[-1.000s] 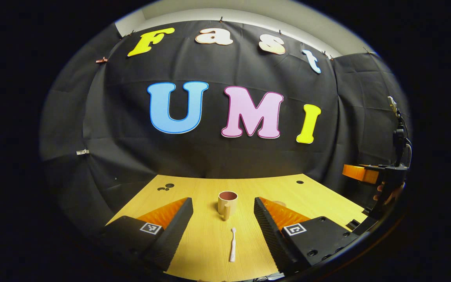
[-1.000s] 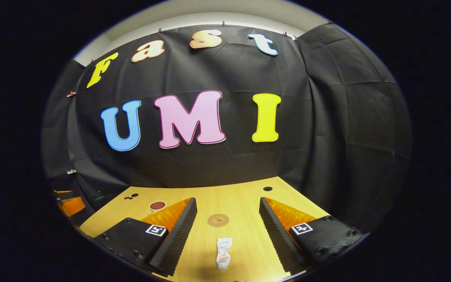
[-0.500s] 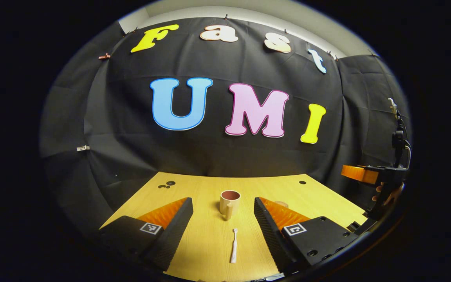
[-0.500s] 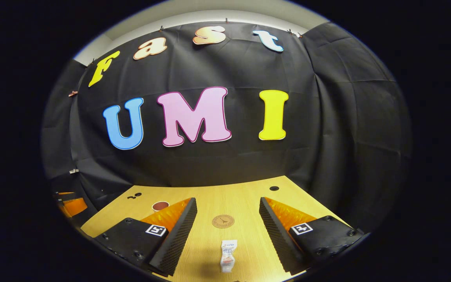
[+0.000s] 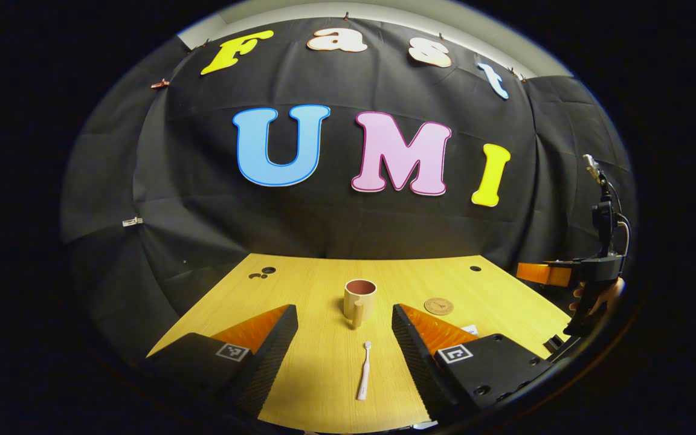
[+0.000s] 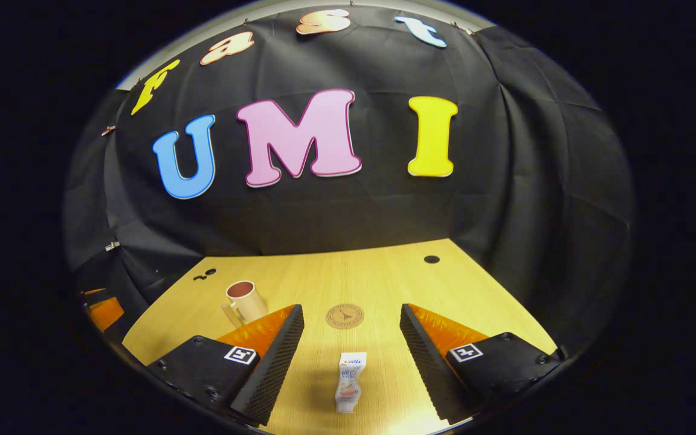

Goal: Put the toothbrush and toothpaste on the desktop into the cup, then pick up the cup and place it on the coaster on the desktop.

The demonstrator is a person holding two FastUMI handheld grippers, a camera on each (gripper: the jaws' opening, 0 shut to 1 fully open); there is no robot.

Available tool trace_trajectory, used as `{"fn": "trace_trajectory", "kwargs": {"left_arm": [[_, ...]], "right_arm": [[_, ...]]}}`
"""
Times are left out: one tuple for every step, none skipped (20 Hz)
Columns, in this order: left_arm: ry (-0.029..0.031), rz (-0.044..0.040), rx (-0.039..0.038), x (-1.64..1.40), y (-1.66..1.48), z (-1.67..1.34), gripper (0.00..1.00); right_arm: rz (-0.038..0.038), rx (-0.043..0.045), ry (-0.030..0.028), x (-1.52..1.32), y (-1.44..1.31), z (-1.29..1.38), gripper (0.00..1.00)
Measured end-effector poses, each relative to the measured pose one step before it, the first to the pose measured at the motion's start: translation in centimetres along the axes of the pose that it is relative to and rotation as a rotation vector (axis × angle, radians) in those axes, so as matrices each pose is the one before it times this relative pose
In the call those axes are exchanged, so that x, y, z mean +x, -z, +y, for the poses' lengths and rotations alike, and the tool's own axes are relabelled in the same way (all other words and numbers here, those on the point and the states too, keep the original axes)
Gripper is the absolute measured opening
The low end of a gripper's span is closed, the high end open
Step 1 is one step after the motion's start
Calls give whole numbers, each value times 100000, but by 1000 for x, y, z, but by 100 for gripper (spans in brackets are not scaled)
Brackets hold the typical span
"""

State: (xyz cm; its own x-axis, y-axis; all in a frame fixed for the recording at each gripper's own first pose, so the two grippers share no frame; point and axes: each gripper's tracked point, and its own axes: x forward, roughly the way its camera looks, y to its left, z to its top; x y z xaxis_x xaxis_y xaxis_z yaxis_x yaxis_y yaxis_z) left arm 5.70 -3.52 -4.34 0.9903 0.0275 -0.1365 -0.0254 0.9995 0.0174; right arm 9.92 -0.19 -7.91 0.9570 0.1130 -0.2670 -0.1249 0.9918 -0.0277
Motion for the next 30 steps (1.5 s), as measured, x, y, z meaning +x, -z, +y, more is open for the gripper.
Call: {"fn": "trace_trajectory", "kwargs": {"left_arm": [[-1290,1344,-765,92,639,98,97],[-945,1571,-898,71,525,30,97],[-1271,1646,-1021,15,677,22,97],[-1455,1581,-1088,33,561,112,97],[-1385,1491,-1078,65,513,158,97],[-1357,1223,-939,-151,308,-110,97],[-1285,1324,-861,177,698,105,97],[-1410,1726,-1048,80,662,88,98],[-953,1547,-972,133,570,26,97],[-562,1551,-832,1,507,-159,97],[-1062,1203,-349,62,410,-113,97],[-1040,948,69,75,316,-63,97],[-886,911,202,127,398,-81,97],[-890,705,178,-21,145,-37,97],[-792,750,161,13,341,-29,97],[-834,718,224,94,218,66,97],[-827,666,360,7,211,-6,97],[-716,592,533,-41,95,58,97],[-884,495,720,10,233,90,97],[-1399,859,988,26,232,231,97],[-1735,1044,1090,64,345,342,97],[-735,739,847,-57,184,84,97],[-76,234,614,-139,126,-61,98],[51,125,477,-58,-58,-137,97],[131,263,478,-43,154,-115,98],[125,326,375,-10,83,-139,98],[120,351,280,-1,109,-98,98],[74,301,207,12,8,-115,97],[29,195,189,90,120,-103,98],[-93,95,289,-48,-86,-71,98]], "right_arm": [[2720,-218,-552,638,811,-116,99],[2723,144,-625,542,797,2,99],[2999,195,-741,621,857,-41,99],[3301,-90,-844,625,903,42,99],[3183,-329,-801,517,969,75,99],[3049,-317,-858,626,971,-21,99],[2677,-108,-531,489,846,38,99],[1708,187,-534,544,596,-56,99],[1997,-235,-337,587,616,62,99],[2544,-668,-324,809,939,87,99],[2286,-138,-494,595,812,149,99],[2177,305,-657,439,777,136,99],[2195,407,-483,497,733,-12,99],[2418,-62,324,626,850,-194,99],[2969,-220,1349,615,820,-496,99],[1981,550,127,504,710,-255,99],[2520,493,131,607,656,-173,99],[2417,-157,351,619,770,-175,99],[2044,-694,618,481,616,-262,99],[2411,-915,855,477,696,-307,99],[1924,-222,818,367,479,-288,99],[1245,575,247,442,283,30,99],[908,587,118,101,146,9,99],[838,-20,248,127,114,-31,99],[607,-343,-34,120,21,73,99],[743,-426,-198,371,189,107,99],[966,-259,-259,209,177,103,99],[1314,-449,226,354,310,5,99],[1865,-725,-67,211,390,37,99],[1891,-679,330,102,409,-8,99]]}}
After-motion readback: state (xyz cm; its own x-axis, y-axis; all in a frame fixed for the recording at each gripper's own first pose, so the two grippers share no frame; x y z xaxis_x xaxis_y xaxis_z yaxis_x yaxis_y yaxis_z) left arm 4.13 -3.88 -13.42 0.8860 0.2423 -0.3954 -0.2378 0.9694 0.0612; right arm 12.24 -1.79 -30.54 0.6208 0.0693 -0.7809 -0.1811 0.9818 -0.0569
